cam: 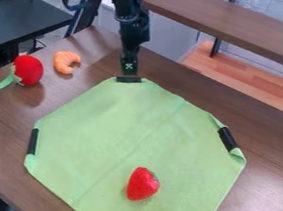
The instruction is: Fold the cloth from top left to bottom right
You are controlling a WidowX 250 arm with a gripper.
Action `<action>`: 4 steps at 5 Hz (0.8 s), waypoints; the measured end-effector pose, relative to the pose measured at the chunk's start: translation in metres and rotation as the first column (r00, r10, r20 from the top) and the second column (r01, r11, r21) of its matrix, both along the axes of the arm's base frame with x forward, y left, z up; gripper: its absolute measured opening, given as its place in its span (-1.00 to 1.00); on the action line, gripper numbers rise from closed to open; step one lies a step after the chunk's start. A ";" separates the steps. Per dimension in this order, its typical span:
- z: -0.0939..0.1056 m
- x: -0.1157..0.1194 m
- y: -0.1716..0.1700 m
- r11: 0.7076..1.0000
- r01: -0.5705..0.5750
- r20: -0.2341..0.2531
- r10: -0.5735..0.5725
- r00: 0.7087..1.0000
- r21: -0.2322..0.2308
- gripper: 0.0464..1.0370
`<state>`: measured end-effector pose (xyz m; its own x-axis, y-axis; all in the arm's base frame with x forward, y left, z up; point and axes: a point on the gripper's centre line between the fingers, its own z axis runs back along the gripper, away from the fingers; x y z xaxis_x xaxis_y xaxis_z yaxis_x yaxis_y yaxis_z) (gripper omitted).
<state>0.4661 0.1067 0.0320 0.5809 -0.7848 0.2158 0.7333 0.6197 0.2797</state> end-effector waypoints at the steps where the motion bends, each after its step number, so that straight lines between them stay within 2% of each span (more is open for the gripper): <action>1: -0.005 0.005 0.004 1.000 -0.010 0.003 0.010 1.000 0.013 0.92; 3: -0.024 0.013 0.007 1.000 -0.031 -0.027 0.031 0.999 0.005 0.92; 4: -0.036 0.016 0.005 0.999 -0.048 -0.062 0.046 0.997 -0.025 0.92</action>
